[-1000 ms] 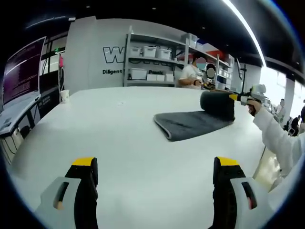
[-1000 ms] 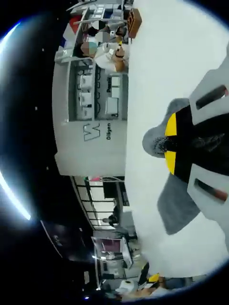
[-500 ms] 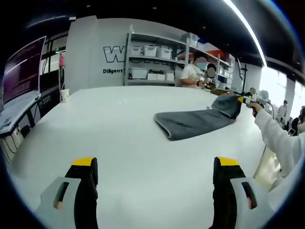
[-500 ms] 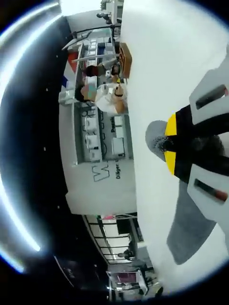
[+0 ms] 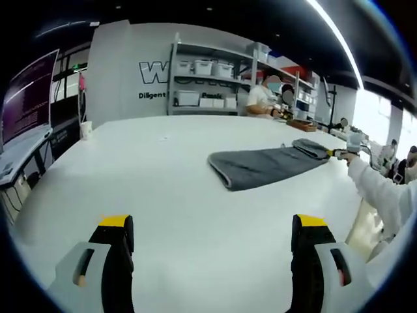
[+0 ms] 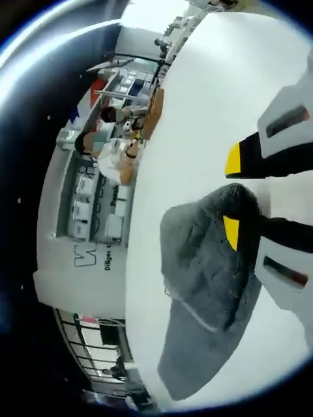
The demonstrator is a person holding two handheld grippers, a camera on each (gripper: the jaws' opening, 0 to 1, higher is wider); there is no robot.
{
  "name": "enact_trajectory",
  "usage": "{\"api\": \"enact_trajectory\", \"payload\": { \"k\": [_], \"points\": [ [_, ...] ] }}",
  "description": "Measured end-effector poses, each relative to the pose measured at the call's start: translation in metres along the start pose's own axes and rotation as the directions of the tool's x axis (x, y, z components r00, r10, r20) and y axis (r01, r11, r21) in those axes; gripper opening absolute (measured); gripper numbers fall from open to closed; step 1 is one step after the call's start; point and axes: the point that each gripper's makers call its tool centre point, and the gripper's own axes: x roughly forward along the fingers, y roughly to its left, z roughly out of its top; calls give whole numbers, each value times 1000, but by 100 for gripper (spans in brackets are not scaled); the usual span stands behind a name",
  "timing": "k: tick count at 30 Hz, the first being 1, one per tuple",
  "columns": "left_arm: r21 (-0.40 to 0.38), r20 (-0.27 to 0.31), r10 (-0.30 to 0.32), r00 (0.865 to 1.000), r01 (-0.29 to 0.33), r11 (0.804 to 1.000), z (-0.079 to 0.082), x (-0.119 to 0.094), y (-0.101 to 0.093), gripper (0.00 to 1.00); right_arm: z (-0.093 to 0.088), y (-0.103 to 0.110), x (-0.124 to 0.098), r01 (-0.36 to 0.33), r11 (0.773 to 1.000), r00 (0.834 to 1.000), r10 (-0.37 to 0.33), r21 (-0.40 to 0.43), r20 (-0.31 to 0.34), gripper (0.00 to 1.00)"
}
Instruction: Open the folded towel by lifting each exposed corner and separating the folded layers until the towel lies flat within the target outline without major curled edges
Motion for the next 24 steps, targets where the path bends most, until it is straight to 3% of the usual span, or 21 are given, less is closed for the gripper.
{"api": "enact_trajectory", "payload": {
  "k": [2,5,8,9,12,15,17,21,24],
  "points": [
    [1,1,-4,1000,4,1000,0,0,-1,100,0,-6,-4,17,1000,1000,-17,13,-10,33],
    [1,0,-4,1000,4,1000,0,-1,-1,100,3,-29,-18,128,992,992,-127,23,-16,55],
    [-4,3,2,1000,-2,1000,0,-2,1,100,17,-25,-36,105,993,994,-106,48,39,64],
    [-5,2,2,1000,-2,1000,-1,-2,1,100,28,-14,-44,58,998,994,-61,37,88,66],
    [-7,0,1,1000,-1,1000,-1,-1,2,100,43,6,-62,-17,1000,991,17,3,134,69],
    [-3,-7,-5,1000,5,1000,-3,2,0,100,67,41,-88,-101,990,972,119,-95,201,75],
    [-3,-9,-13,1000,12,1000,-3,3,-1,100,76,67,-103,-182,972,955,210,-146,211,81],
    [-4,-8,-10,1000,10,1000,-3,3,0,100,82,116,-132,-331,929,910,361,-168,203,90],
    [-7,-10,-6,1000,6,1000,-4,3,2,100,80,141,-148,-384,906,891,414,-178,185,98]
  ]
}}
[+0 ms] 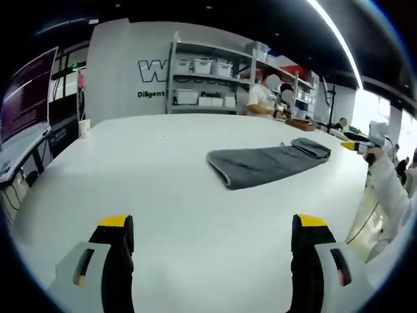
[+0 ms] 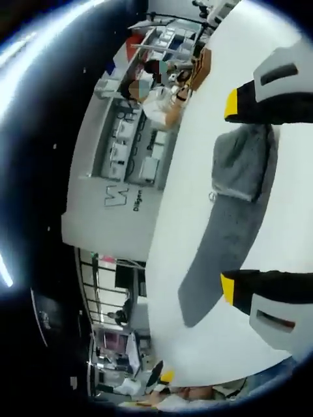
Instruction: Open the folded towel by lifting each exposed corner and separating the folded layers until the towel lies flat within the target outline without major curled edges
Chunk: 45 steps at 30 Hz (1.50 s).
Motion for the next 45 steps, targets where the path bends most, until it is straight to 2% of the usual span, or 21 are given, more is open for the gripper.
{"api": "enact_trajectory", "payload": {
  "k": [3,9,15,19,22,24,26,27,28,29,31,32,36,38,39,40,41,45],
  "points": [
    [-1,-1,4,1000,-4,1000,0,0,2,100,-6,28,-6,-57,998,998,57,-4,-30,99],
    [0,-1,10,1000,-10,1000,1,-2,2,100,-7,60,-16,-133,991,990,134,29,-32,99],
    [-6,-1,7,1000,-7,1000,3,2,-4,100,3,75,-28,-143,990,990,143,-11,-10,99],
    [-4,17,-34,999,34,999,9,10,-19,100,11,81,-34,-161,987,987,161,-12,13,99],
    [-5,36,-79,996,79,997,18,25,-31,100,12,83,-38,-153,988,988,153,-35,15,99],
    [-14,62,-151,987,152,988,27,40,-47,100,11,83,-40,-154,987,988,155,-40,11,99],
    [-33,107,-252,962,257,966,39,56,-65,100,11,84,-42,-159,987,987,159,-40,11,99],
    [-46,117,-281,952,288,956,42,61,-70,100,11,84,-43,-161,986,987,162,-41,13,99],
    [-59,163,-314,935,327,943,53,76,-74,100,11,84,-45,-165,986,986,165,-40,16,99],
    [-53,186,-312,931,327,943,58,82,-73,99,11,85,-48,-165,986,986,166,-37,21,99],
    [-36,178,-298,938,309,950,59,98,-67,94,13,84,-52,-159,987,986,160,-37,36,99],
    [-54,154,-284,946,295,954,57,111,-60,91,14,83,-56,-148,988,988,149,-36,50,99],
    [-104,143,-196,970,212,972,56,149,-31,84,21,82,-65,-148,988,985,151,-44,87,99],
    [-97,109,-175,979,186,978,52,166,-21,77,24,78,-69,-142,989,985,145,-42,98,99],
    [-125,62,-173,983,180,976,46,175,-19,74,25,76,-70,-136,990,985,140,-41,98,99],
    [-128,62,-175,983,181,975,47,182,-18,72,26,73,-71,-133,990,986,136,-43,99,99],
    [-152,37,-176,984,179,972,44,188,-17,70,26,71,-72,-127,991,987,130,-39,98,99],
    [-159,39,-185,982,189,969,50,206,-22,62,23,62,-74,-108,994,991,111,-33,73,99]
  ]
}}
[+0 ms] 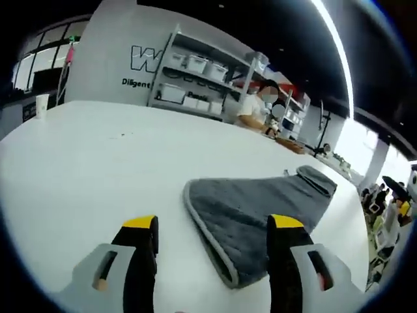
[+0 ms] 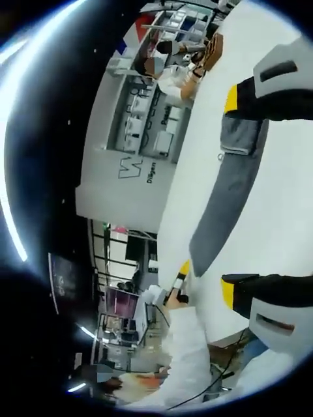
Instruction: Open the folded towel by lifting each exposed corner and separating the folded layers until the towel lies flat within the target outline without major curled edges
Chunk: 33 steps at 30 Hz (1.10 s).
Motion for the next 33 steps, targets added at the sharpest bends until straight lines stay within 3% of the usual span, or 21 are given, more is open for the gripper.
{"api": "enact_trajectory", "payload": {
  "k": [2,6,7,8,11,15,17,19,28,33],
  "points": [
    [22,-31,12,999,-11,1000,-3,10,1,54,-2,-3,-2,9,1000,1000,-9,3,-12,99],
    [32,-51,61,997,-59,998,-6,27,6,51,-2,-9,-9,26,1000,1000,-26,0,-9,99],
    [88,-24,66,998,-64,994,1,32,9,46,-2,-10,-10,30,1000,1000,-30,-1,-8,99],
    [68,-53,82,995,-79,995,-4,33,8,43,-3,-12,-11,35,999,999,-35,2,-6,99],
    [83,-49,76,996,-72,994,-3,40,10,29,-6,-15,-12,46,999,999,-46,8,-5,99],
    [152,23,73,997,-76,986,-2,45,10,20,-12,-22,-12,65,998,998,-65,17,-16,99],
    [138,52,54,997,-61,988,-4,43,7,14,-14,-24,-9,62,998,998,-62,19,-26,99],
    [124,44,33,998,-38,992,-6,42,3,9,-18,-29,-5,64,998,997,-64,4,-39,99],
    [157,20,27,999,-30,987,-9,41,1,5,-38,-53,18,56,998,996,-54,28,-68,99],
    [197,11,76,997,-77,977,-9,36,4,5,-49,-67,37,34,998,996,-30,51,-81,99]
  ]
}}
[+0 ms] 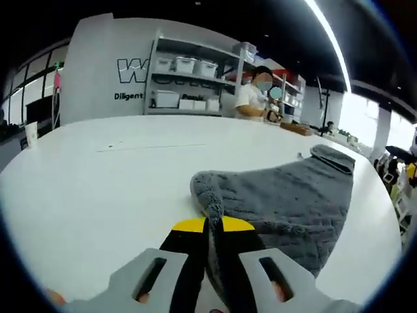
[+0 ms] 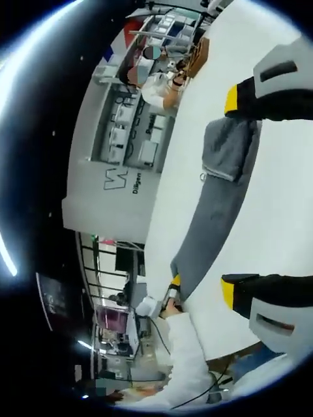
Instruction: Open the folded towel by lifting each exposed corner and separating the folded layers until the towel lies flat within the target outline without major curled edges
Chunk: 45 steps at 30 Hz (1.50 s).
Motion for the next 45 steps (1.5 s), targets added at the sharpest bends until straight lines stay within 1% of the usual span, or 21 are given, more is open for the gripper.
{"api": "enact_trajectory", "payload": {
  "k": [3,8,10,12,14,15,17,20,24,26,28,32,33,34,37,40,41,43,45],
  "points": [
    [12,-8,23,1000,-23,1000,-1,-5,4,5,-3,-3,12,-18,1000,1000,18,16,-12,99],
    [25,-22,79,997,-78,997,-3,-18,18,4,0,1,28,-64,998,998,64,19,-22,99],
    [28,-31,123,992,-122,992,-5,-26,31,4,2,7,34,-88,996,996,88,10,-31,99],
    [30,-38,162,986,-161,987,-6,-34,44,4,3,11,34,-96,995,995,96,0,-37,99],
    [39,-41,180,983,-178,983,-7,-37,50,4,4,12,34,-95,995,995,95,-3,-36,99],
    [60,-46,211,976,-208,976,-7,-42,60,4,8,14,30,-89,996,996,88,-5,-23,99],
    [106,-56,264,963,-257,961,-8,-51,77,4,9,16,26,-81,997,996,81,9,-23,99],
    [167,-63,304,951,-291,942,-7,-59,92,4,11,19,20,-62,998,998,62,10,-23,99],
    [182,-66,314,947,-298,937,-10,-66,110,5,17,23,15,-37,999,999,37,13,-25,99],
    [189,-65,318,946,-301,935,-10,-71,118,5,22,27,14,-19,1000,1000,19,-2,-18,99],
    [194,-65,327,943,-310,931,-11,-76,128,5,25,32,16,-19,1000,1000,18,-9,-17,99],
    [180,-61,366,929,-350,919,-12,-90,160,5,29,45,20,-22,999,999,20,-45,-30,99],
    [178,-59,372,926,-357,917,-12,-93,165,5,30,46,21,-23,999,999,21,-46,-32,99],
    [172,-60,387,920,-372,912,-13,-98,175,5,30,52,21,-33,998,999,31,-47,-40,99],
    [158,-52,415,908,-403,902,-15,-109,197,5,34,64,23,-49,998,998,47,-48,-39,99],
    [88,-42,460,887,-456,886,-19,-123,220,5,36,72,25,-58,996,997,55,-61,-53,99],
    [45,-31,472,881,-470,881,-20,-130,228,5,37,75,26,-64,996,997,60,-64,-53,99],
    [12,-26,479,877,-479,878,-22,-135,234,5,41,80,28,-68,995,997,65,-71,-51,99],
    [6,-24,485,874,-485,874,-24,-141,242,5,43,83,29,-69,994,997,65,-85,-51,99]
  ]
}}
